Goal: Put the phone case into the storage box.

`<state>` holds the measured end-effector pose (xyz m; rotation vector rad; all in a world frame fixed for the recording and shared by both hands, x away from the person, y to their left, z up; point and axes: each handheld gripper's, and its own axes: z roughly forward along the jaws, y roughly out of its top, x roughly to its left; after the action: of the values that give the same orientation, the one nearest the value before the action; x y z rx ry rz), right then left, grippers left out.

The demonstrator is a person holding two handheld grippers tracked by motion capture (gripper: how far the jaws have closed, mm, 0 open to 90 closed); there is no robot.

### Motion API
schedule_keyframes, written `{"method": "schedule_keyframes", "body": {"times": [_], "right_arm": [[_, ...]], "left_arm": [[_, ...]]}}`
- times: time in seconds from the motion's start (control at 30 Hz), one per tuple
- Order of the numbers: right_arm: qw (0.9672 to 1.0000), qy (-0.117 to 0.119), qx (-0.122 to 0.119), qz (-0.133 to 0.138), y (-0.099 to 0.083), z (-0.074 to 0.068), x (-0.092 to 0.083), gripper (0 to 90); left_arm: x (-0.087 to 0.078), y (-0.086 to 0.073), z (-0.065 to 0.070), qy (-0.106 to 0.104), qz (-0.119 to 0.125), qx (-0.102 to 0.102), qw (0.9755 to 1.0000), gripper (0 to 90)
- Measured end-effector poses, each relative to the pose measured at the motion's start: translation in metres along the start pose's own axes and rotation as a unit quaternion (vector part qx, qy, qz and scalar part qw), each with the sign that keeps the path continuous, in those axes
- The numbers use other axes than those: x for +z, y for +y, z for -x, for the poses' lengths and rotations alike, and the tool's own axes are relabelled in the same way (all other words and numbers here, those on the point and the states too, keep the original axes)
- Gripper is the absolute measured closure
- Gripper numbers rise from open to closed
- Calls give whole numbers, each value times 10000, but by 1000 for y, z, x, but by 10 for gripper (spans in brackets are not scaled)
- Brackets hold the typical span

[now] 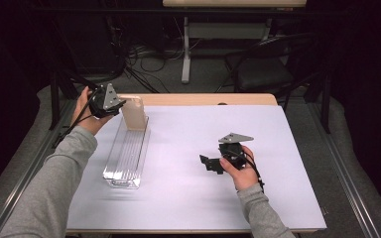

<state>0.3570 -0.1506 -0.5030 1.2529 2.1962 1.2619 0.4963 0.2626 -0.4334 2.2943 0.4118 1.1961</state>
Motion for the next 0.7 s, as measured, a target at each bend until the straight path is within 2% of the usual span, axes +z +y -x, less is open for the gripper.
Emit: {"method": "schedule_keyframes", "body": {"times": [0.07, 0.2, 0.27, 0.53, 0.63, 0.7], "right_arm": [[10000, -1, -3, -4, 0, 0, 0, 134], [10000, 4, -4, -1, 0, 0, 0, 134], [10000, -1, -6, -3, 0, 0, 0, 134], [10000, 10, -4, -9, 0, 0, -1, 134], [10000, 11, -5, 1, 0, 0, 0, 134], [10000, 10, -4, 2, 0, 0, 0, 134]], "left_arm": [[-1, 0, 0, 31, 24, -28, 10000, 439], [-2, -1, -1, -51, 55, -182, 9998, 439], [-2, 0, -1, -35, 140, -141, 9998, 435], [-5, 0, -3, 68, 58, -192, 9998, 424], [-6, -1, -3, 21, 57, -276, 9996, 424], [-6, -1, -3, -41, 54, -419, 9991, 424]]}}
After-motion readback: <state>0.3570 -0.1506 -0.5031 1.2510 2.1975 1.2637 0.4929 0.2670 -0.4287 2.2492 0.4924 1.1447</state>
